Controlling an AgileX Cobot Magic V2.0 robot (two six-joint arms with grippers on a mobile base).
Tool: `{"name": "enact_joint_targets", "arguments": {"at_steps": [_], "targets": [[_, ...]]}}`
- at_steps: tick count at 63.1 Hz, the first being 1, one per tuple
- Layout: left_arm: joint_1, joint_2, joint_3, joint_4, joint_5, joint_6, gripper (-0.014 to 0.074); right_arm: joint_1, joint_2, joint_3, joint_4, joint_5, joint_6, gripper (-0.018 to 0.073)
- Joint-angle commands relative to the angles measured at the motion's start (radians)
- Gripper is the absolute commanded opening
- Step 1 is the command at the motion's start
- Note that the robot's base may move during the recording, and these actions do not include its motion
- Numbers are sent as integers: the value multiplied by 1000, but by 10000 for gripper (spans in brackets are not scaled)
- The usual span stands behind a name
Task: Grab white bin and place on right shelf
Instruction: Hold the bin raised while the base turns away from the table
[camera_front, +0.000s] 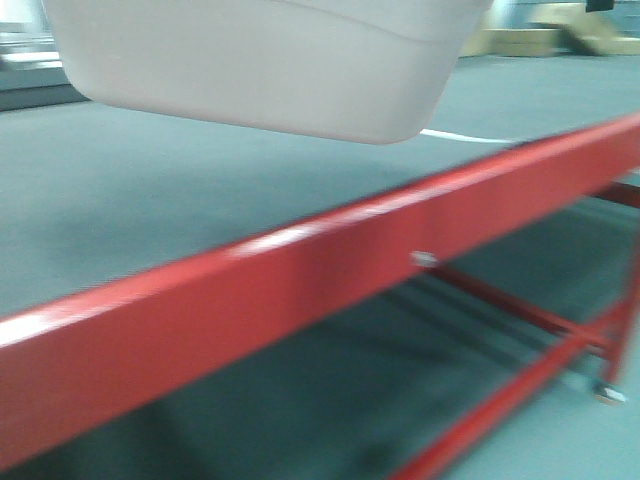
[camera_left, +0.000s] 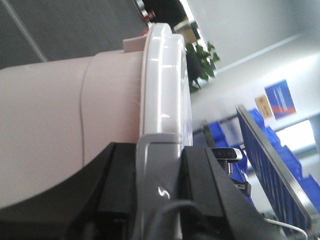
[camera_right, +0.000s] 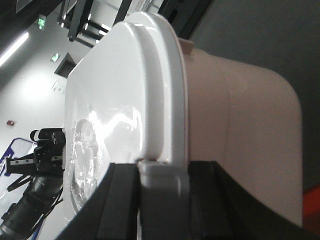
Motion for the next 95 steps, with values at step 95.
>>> {"name": "enact_joint_targets", "arguments": {"at_steps": [95], "targets": [[-13,-55,-38,-114,191,-5,-104,8,-60,-33,83,132,-15,172]]}}
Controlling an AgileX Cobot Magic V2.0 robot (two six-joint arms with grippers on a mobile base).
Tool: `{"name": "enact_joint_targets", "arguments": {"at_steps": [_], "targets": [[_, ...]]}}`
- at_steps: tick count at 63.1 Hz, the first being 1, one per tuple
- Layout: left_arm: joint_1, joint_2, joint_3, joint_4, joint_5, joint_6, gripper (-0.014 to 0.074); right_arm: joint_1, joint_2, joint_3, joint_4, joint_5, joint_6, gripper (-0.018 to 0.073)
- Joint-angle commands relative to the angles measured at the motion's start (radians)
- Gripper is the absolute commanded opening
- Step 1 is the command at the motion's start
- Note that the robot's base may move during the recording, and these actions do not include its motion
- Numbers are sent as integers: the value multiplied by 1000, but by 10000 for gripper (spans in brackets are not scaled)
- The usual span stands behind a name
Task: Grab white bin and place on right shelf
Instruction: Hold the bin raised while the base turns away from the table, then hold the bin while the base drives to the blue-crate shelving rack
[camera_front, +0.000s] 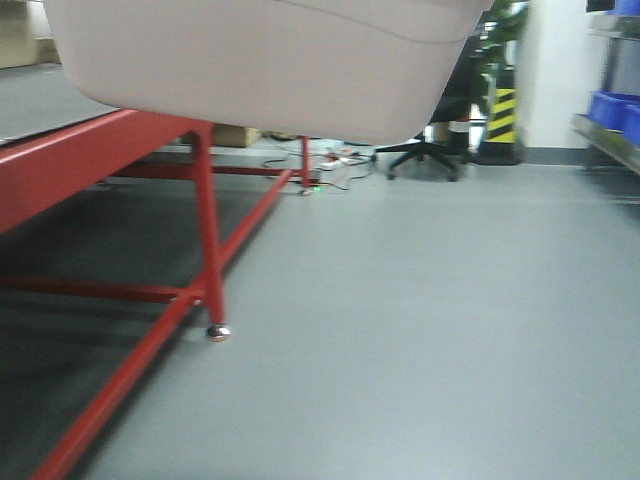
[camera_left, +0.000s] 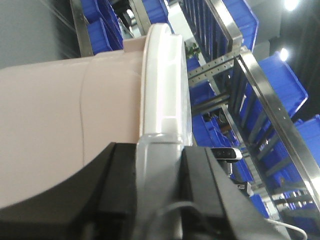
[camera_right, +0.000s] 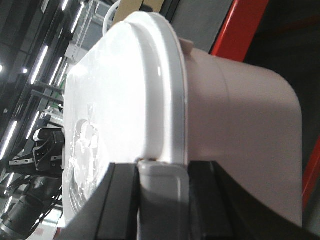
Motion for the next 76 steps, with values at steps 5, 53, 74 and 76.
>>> {"name": "enact_joint_targets", "arguments": {"at_steps": [5,53,74,76], "targets": [[-13,-55,-38,-114,191,-5,-104,8,-60,-33,85,132,-15,172],[-13,-55,-38,-114,191,-5,-104,8,-60,-33,85,132,-15,172],[-13,-55,-38,-114,191,-5,-104,8,-60,-33,85,132,-15,172],[-13,-55,-38,-114,191,-5,-104,8,-60,-33,85,132,-15,172]]}}
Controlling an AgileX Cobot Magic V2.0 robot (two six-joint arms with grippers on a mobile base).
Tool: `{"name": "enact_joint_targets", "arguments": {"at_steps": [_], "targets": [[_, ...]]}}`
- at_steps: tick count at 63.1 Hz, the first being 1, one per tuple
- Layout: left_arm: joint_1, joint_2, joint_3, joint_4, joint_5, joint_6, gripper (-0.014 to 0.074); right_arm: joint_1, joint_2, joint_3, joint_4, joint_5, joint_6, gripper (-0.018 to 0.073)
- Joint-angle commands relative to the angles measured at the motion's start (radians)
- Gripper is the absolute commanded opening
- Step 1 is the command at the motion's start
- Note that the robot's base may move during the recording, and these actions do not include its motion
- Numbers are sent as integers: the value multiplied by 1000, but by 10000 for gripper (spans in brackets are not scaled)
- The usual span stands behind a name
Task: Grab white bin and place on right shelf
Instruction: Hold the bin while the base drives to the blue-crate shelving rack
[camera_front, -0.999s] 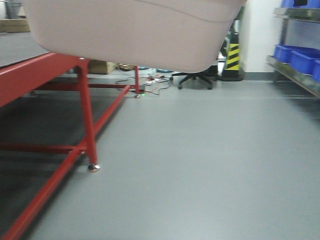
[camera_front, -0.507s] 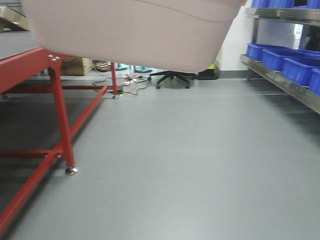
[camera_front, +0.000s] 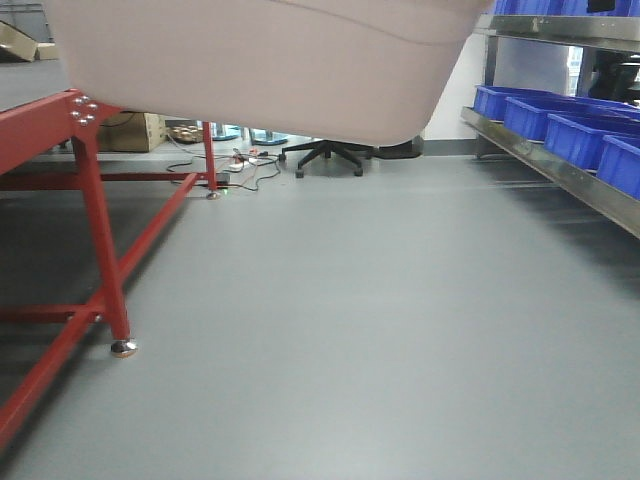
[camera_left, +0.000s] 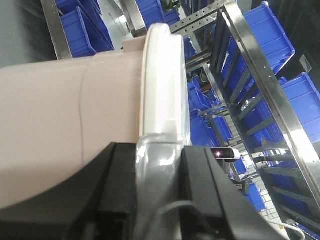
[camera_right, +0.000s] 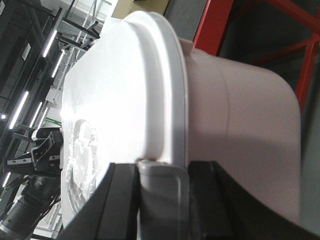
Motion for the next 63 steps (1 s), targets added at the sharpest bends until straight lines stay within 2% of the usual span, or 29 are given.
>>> {"name": "enact_joint_targets", "arguments": {"at_steps": [1,63], "targets": [[-13,-55,-38,-112,188,-3,-104,8,-60,-33,88,132,-15,172],[-13,-55,-38,-112,184,-3,-104,8,-60,-33,88,130,-15,172]]}}
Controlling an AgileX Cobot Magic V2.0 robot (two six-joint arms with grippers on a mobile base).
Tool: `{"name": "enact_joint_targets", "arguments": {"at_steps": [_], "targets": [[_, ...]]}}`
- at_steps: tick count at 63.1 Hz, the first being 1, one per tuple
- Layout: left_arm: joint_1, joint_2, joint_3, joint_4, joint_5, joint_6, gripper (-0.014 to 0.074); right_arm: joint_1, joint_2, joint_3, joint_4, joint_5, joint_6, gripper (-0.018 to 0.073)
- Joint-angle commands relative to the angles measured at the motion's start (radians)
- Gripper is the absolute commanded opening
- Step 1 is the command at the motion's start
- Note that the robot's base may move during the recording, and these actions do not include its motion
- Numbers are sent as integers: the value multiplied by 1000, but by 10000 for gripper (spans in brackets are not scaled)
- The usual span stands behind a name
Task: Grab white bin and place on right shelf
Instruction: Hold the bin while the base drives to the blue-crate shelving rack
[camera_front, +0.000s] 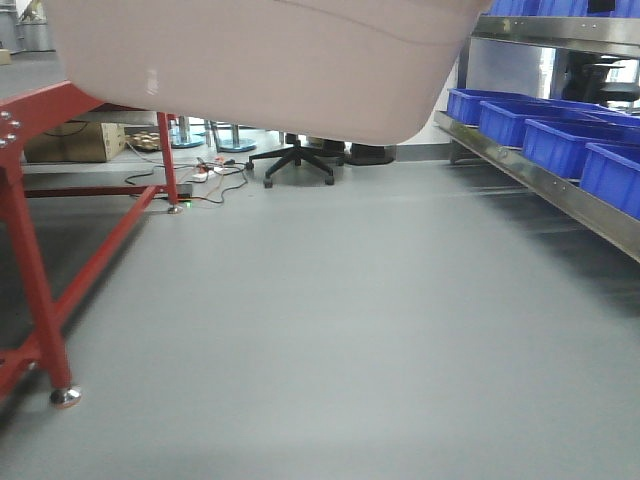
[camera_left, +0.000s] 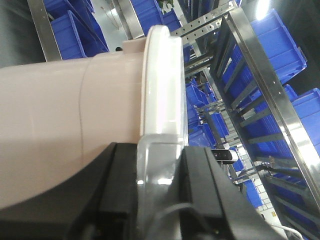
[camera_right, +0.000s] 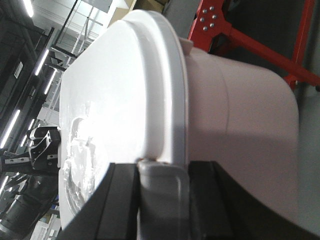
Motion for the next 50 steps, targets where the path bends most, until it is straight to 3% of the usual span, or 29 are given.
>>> {"name": "enact_joint_targets", "arguments": {"at_steps": [1,50], "targets": [[-15,-52,-38,-106,188,-1,-104,8,-60,-33,92,131,-15,172],[-15,-52,-38,-106,188,-1,-104,8,-60,-33,92,118,-15,172]]}}
